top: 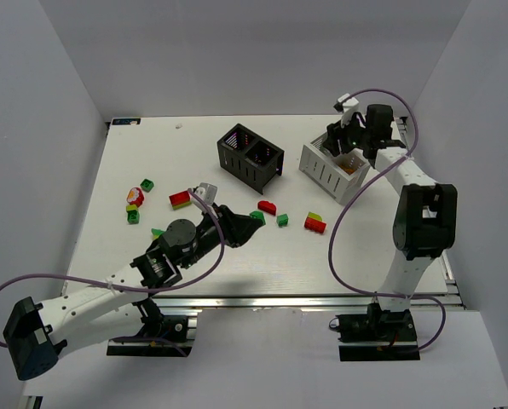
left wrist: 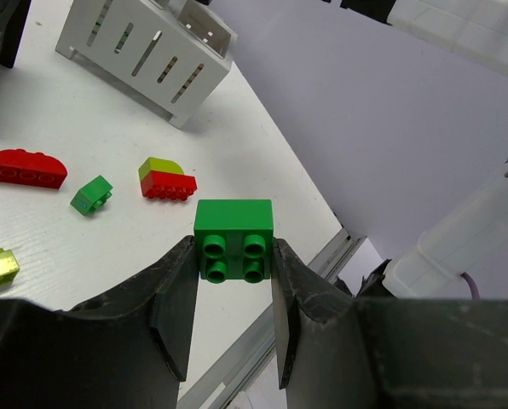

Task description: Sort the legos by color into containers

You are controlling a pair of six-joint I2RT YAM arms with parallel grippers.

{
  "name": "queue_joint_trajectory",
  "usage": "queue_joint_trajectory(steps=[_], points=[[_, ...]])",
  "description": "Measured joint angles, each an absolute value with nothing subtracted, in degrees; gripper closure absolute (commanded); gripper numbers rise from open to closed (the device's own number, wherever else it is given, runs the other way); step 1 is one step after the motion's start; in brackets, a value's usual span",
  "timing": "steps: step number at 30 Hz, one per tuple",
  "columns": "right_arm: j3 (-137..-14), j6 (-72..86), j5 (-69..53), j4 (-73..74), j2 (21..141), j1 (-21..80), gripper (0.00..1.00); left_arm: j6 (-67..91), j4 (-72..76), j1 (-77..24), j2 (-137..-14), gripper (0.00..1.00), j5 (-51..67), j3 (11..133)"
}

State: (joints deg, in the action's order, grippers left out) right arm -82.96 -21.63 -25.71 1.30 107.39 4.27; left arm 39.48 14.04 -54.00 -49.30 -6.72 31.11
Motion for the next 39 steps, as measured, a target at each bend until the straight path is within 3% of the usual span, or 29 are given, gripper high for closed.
queue_joint_trajectory(steps=[1, 2, 3, 10, 12, 15, 16, 19, 30, 39], points=[[-83.02, -21.63, -26.11, 1.61, 107.15, 4.08, 0.32, 39.48, 13.98, -54.00, -49.43, 0.91, -6.72, 31.11], [-83.02, -21.80, -26.81, 2.24, 106.63, 3.77, 0.16, 39.48, 13.85, -54.00, -49.47, 0.91, -6.72, 31.11], [-83.02, -22.15, -27.46, 3.09, 105.91, 3.55, 0.11, 39.48, 13.74, -54.00, -49.52, 0.91, -6.72, 31.11], [-76.29, -25.43, -31.55, 3.31, 91.57, 2.83, 0.12, 39.48, 13.78, -53.98, -50.35, 0.91, -6.70, 31.11], [-74.85, -26.79, -34.35, 4.12, 87.90, 2.57, 0.17, 39.48, 13.80, -53.98, -51.16, 0.91, -6.68, 31.16], [-72.60, -29.71, -39.86, 6.33, 83.07, 2.35, 0.36, 39.44, 13.47, -53.89, -53.01, 0.90, -6.63, 31.86], [-71.50, -30.39, -41.36, 6.96, 81.58, 2.26, 0.49, 39.38, 13.19, -53.80, -53.89, 0.90, -6.55, 32.53], [-67.53, -30.89, -44.84, 9.04, 77.43, 2.20, 0.69, 38.63, 12.19, -53.34, -57.21, 0.90, -5.72, 35.90], [-57.95, -28.18, -48.27, 14.33, 66.52, -0.03, 0.99, 36.38, 10.59, -47.35, -78.30, 0.89, 5.15, 56.69], [-57.58, -27.46, -48.29, 18.31, 65.10, -3.44, 1.00, 34.72, 8.73, -44.36, -95.37, 0.89, 13.47, 74.24]])
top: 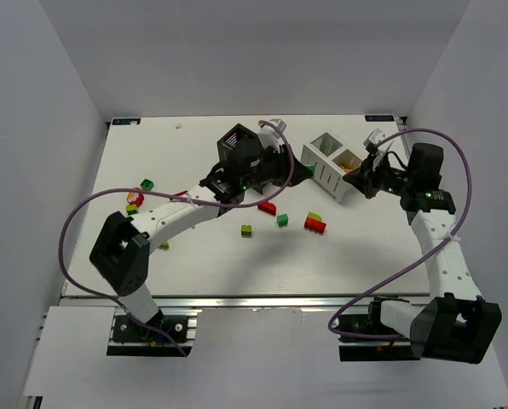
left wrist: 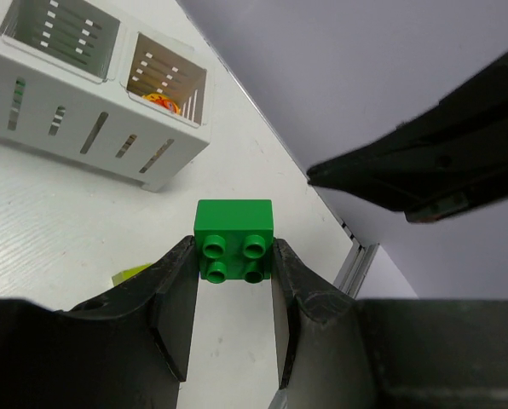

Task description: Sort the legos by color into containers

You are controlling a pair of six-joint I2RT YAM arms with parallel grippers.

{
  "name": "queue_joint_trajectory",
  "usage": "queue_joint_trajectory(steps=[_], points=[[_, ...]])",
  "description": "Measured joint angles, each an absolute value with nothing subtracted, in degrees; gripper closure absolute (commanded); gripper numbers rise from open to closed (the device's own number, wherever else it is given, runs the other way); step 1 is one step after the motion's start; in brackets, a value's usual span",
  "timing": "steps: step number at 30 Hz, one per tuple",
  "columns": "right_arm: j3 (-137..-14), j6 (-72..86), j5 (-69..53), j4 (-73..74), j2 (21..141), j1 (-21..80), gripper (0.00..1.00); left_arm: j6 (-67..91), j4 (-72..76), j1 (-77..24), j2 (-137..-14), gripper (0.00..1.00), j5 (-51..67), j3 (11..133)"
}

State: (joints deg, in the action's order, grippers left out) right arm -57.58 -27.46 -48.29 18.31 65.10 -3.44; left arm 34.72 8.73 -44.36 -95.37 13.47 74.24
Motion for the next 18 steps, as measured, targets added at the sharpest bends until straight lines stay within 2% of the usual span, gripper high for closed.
queue_joint_trajectory(steps=[18], points=[[-57.54, -25.96, -48.12, 20.03, 64.20, -4.14, 1.00, 35.35, 1.87, -39.81, -119.68, 0.88, 17.37, 101.49]])
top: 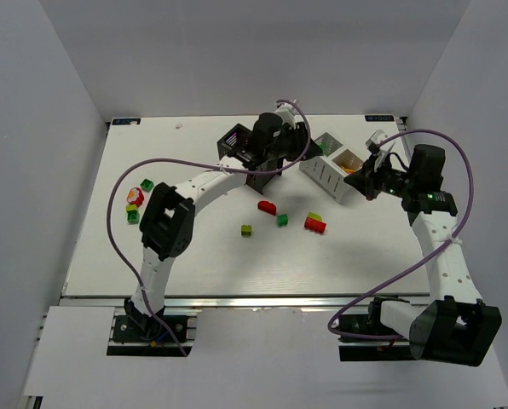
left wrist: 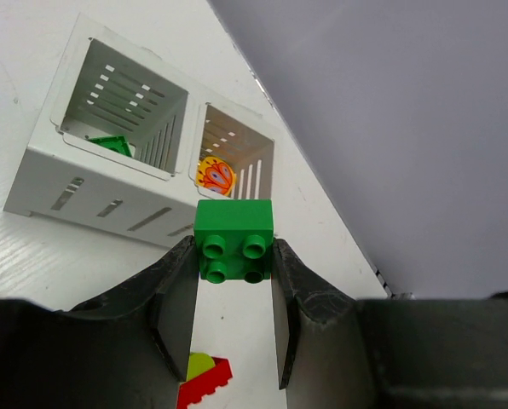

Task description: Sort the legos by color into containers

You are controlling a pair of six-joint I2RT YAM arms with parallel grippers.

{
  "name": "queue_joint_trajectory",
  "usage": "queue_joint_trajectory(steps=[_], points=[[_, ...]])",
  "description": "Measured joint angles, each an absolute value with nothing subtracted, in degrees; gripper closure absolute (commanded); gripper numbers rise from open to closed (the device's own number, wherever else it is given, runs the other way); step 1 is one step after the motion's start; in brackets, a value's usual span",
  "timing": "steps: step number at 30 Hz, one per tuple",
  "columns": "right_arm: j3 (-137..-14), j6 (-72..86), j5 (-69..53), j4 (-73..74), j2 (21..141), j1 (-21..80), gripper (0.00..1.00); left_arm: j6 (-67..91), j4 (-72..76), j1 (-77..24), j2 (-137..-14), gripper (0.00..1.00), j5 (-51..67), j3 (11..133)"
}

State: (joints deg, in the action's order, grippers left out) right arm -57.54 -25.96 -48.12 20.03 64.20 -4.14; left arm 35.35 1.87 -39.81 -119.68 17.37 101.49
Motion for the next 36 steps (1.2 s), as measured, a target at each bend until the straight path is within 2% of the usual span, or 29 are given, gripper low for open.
queue_joint_trajectory(steps=[10, 36], points=[[-57.47, -24.80, -47.97, 20.03, 64.20, -4.91, 1.00, 32.80, -2.59, -39.86, -130.08, 0.88, 14.17, 114.04], [-57.14, -23.42, -48.21, 20.49, 64.23, -5.61, 0.98, 30.79, 2.15, -39.88, -140.03, 0.82, 4.82, 124.51]])
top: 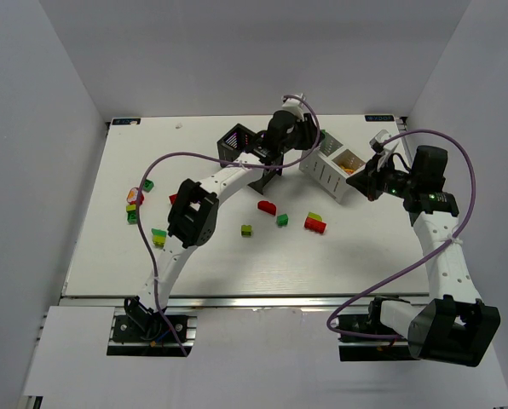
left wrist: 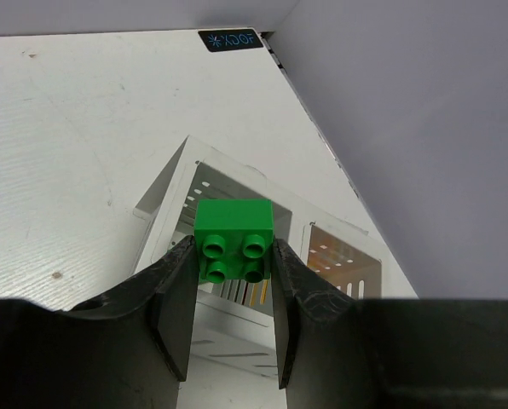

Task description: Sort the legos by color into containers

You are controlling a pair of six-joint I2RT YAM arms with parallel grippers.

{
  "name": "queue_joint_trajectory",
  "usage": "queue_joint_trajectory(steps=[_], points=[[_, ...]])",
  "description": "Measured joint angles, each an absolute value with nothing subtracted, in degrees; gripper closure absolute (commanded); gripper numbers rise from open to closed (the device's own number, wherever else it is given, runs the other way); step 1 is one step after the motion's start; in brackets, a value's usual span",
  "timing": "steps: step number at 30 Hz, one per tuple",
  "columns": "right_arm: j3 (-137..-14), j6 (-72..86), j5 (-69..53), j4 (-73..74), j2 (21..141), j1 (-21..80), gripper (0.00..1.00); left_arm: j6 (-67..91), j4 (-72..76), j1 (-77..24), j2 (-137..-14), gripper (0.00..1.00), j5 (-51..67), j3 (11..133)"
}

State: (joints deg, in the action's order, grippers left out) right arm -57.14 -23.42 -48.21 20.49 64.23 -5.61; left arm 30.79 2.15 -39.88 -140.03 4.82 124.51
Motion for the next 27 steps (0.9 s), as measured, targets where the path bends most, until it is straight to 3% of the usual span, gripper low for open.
queue_joint_trajectory(steps=[15, 20, 27], points=[[-56.34, -22.79, -48.71, 20.49, 64.29, -5.63, 0.96, 30.63, 2.11, -40.69, -142.21, 0.69, 3.81, 125.73], [-56.34, -22.79, -49.23, 20.49, 64.29, -5.63, 0.95, 30.63, 1.67, -40.97, -142.26, 0.54, 3.40, 126.10], [-56.34, -22.83, -50.11, 20.49, 64.29, -5.63, 0.93, 30.61, 1.65, -41.34, -142.26, 0.48, 2.48, 126.93]])
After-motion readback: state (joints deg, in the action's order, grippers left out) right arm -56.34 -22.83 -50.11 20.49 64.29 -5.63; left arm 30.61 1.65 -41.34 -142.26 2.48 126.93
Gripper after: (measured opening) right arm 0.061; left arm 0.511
